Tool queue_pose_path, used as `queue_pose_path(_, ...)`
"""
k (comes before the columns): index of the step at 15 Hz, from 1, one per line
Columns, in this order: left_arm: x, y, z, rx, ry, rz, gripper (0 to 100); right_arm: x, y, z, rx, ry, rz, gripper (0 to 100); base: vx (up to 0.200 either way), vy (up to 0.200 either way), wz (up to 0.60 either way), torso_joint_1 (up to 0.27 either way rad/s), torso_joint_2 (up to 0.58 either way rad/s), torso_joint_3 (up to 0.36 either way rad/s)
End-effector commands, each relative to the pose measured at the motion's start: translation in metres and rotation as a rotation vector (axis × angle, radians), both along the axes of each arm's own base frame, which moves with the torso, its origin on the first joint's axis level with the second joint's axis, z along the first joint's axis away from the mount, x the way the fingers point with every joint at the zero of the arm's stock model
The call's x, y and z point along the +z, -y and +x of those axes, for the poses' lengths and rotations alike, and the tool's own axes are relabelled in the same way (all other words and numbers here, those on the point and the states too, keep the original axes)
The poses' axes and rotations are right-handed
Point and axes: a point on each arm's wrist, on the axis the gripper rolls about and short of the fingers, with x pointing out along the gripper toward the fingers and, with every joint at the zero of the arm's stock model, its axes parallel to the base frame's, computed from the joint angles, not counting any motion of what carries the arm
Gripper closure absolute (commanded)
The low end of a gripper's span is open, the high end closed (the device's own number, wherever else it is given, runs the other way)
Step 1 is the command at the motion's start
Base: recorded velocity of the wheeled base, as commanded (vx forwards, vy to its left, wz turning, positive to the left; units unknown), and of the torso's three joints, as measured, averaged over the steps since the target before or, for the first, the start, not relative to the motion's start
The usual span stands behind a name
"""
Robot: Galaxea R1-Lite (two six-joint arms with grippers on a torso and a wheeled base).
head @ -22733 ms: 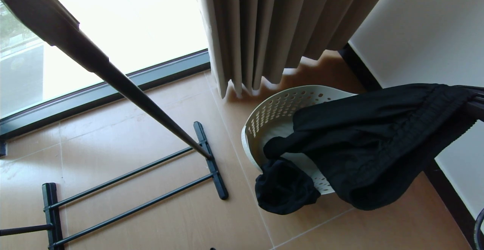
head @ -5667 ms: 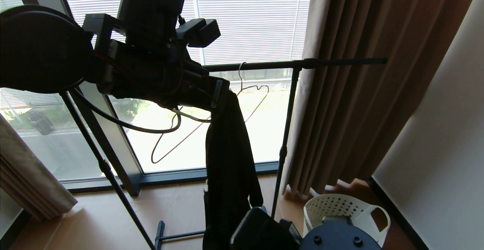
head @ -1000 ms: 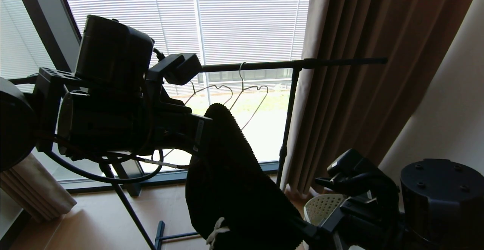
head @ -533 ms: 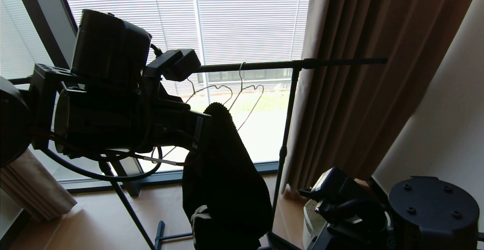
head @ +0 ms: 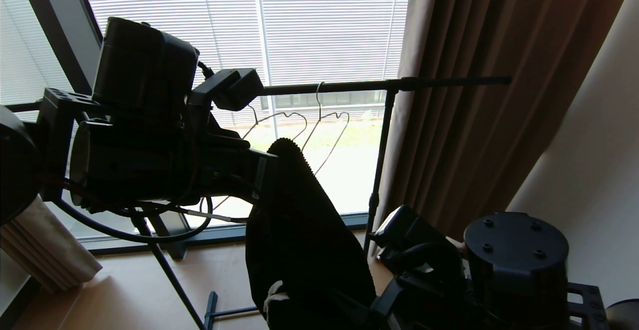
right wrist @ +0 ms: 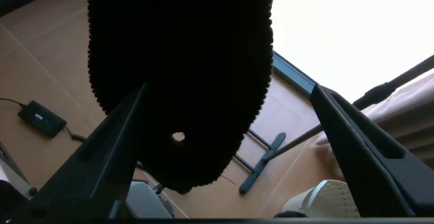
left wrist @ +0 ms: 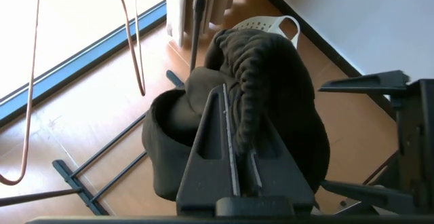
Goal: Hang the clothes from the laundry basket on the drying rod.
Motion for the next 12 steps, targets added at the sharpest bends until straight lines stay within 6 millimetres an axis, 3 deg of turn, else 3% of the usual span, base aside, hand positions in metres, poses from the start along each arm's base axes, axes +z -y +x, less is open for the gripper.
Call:
queue_pose_path(1,0.0,0.0,-0.001,-0.002,0.001,-0.002,100,-0.016,-0.005,0.019,-0.037,-0.031,-0.033,0,0.0,0.0,0.0,0.0,0.0,0.0)
queue_pose_path(6,0.0,-0.001,-0.001,-0.004,-0.001,-0.003,100,-0.034,-0.001,0.038,-0.076,-0.049,-0.028,0,0.0,0.0,0.0,0.0,0.0,0.0)
queue_pose_path(7,-0.002,0.0,-0.001,-0.003,-0.01,-0.002,100,-0.035,0.0,0.038,-0.077,-0.046,-0.024,100,0.0,0.0,0.0,0.0,0.0,0.0)
queue_pose_path(12,-0.009,-0.004,-0.005,0.003,-0.035,0.005,100,-0.03,0.02,0.054,-0.184,-0.065,0.026,100,0.0,0.0,0.0,0.0,0.0,0.0)
